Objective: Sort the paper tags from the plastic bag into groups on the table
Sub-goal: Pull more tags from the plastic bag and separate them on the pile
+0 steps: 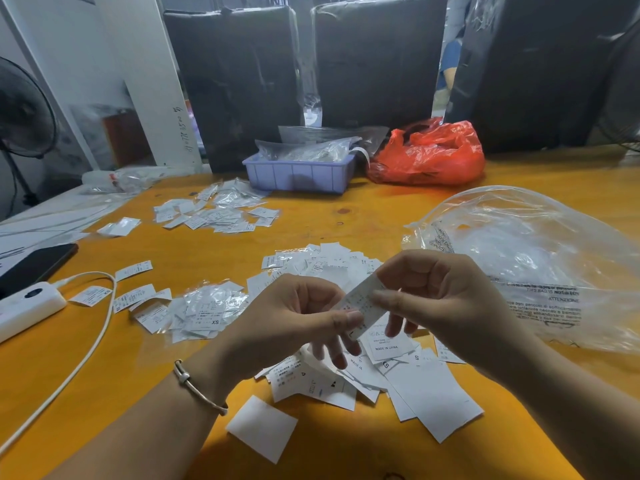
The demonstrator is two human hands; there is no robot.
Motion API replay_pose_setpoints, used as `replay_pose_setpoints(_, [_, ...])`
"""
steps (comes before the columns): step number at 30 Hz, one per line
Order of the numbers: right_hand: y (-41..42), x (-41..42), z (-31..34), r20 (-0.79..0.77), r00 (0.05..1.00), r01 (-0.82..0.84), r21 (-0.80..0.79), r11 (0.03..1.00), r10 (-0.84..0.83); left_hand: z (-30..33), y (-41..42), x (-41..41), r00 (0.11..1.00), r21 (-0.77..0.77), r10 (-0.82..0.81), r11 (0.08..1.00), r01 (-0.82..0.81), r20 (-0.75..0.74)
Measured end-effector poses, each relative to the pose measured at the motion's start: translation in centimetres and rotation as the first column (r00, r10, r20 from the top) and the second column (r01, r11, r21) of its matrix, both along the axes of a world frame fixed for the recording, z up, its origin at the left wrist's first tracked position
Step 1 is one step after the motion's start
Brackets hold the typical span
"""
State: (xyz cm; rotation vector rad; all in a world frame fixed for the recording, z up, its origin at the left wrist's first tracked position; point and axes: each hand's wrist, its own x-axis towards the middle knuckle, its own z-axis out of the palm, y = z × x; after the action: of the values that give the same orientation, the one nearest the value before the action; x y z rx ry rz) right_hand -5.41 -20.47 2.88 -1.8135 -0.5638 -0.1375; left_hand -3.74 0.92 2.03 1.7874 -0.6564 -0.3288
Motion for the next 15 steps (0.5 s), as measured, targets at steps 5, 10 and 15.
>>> replay_pose_setpoints(5, [-0.08, -0.03, 0.21, 0.063, 0.992, 0.101, 0.093, 0.991, -0.107, -0.06, 0.08, 0.11, 0.999, -0.026, 0.037, 0.999, -0.037, -0.002])
replay_pose_setpoints(10, [0.69, -0.50, -0.33, 0.093, 0.992, 0.085, 0.038, 0.996, -0.088, -0.11, 0.03, -0.01, 1.000, -0.026, 0.021, 0.999, -0.021, -0.013])
replay_pose_setpoints(15, [0.75, -0.56, -0.11, 0.142, 0.990, 0.020, 0.009, 1.000, -0.021, -0.42, -0.03, 0.14, 0.996, -0.039, 0.083, 0.996, -0.084, -0.007])
